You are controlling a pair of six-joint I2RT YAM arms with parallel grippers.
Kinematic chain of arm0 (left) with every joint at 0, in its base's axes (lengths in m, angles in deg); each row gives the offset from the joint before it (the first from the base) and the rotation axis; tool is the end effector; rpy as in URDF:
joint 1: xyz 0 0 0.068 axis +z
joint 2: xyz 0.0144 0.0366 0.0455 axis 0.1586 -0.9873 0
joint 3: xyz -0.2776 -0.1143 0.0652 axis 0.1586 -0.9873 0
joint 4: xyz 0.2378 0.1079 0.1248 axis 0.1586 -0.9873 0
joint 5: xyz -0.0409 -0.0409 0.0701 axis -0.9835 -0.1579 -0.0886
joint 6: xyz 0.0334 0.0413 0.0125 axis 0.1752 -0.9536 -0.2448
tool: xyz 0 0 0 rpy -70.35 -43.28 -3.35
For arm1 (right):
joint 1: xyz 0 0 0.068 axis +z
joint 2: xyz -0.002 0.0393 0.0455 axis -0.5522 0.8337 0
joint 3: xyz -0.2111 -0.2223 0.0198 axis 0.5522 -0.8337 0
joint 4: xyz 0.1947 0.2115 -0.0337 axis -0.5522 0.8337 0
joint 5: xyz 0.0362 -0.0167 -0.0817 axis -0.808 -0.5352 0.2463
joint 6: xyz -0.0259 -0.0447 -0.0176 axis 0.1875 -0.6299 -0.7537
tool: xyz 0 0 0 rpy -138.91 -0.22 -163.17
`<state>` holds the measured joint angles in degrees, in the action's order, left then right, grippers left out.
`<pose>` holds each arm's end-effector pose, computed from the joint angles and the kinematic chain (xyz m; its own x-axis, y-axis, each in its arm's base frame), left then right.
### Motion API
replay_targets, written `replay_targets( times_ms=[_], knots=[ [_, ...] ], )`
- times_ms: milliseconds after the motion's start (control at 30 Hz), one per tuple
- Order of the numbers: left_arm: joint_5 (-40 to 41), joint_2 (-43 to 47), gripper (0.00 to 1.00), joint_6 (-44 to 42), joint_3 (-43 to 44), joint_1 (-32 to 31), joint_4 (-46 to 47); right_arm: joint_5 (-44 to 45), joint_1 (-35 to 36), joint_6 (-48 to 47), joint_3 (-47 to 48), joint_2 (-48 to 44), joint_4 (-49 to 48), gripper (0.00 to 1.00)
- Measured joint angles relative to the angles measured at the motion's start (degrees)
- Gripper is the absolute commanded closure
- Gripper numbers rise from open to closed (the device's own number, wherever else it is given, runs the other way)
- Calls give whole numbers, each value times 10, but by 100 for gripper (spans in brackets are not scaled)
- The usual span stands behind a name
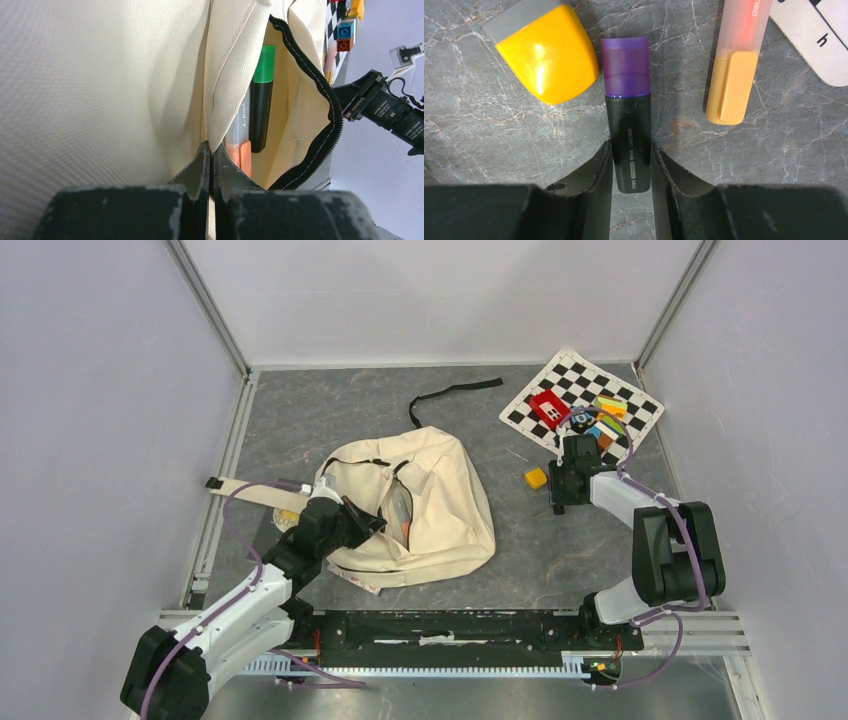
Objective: Pack the student bag
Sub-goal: Pick up the stationery from the center of the board, then place the stationery in the student bag.
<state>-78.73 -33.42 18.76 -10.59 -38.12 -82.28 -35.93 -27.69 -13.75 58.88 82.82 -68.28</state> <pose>0.1517 -0.0862 0.1863 -0.6824 -0.5955 -0.4238 -0.1136 0.6592 -0.7434 0.2977 0.0285 0.1726 -0.8630 0.0503 -0.5028 0.0443 0.9987 0.0238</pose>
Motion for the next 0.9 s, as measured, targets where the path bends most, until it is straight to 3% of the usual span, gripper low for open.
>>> replay_targets(
  times_ms=[233,467,600,900],
  knots=[
    [0,0,98,0,0,0,1,4,0,3,1,-35,35,100],
    [-1,-1,98,6,-5,0,12,-6,29,11,23,-105,69,100],
    [-2,-7,98,7,-5,0,19,-7,109,28,36,-140,83,100],
    [-7,-22,98,21,-7,0,40,-12,362,123,82,-179,83,100]
  ],
)
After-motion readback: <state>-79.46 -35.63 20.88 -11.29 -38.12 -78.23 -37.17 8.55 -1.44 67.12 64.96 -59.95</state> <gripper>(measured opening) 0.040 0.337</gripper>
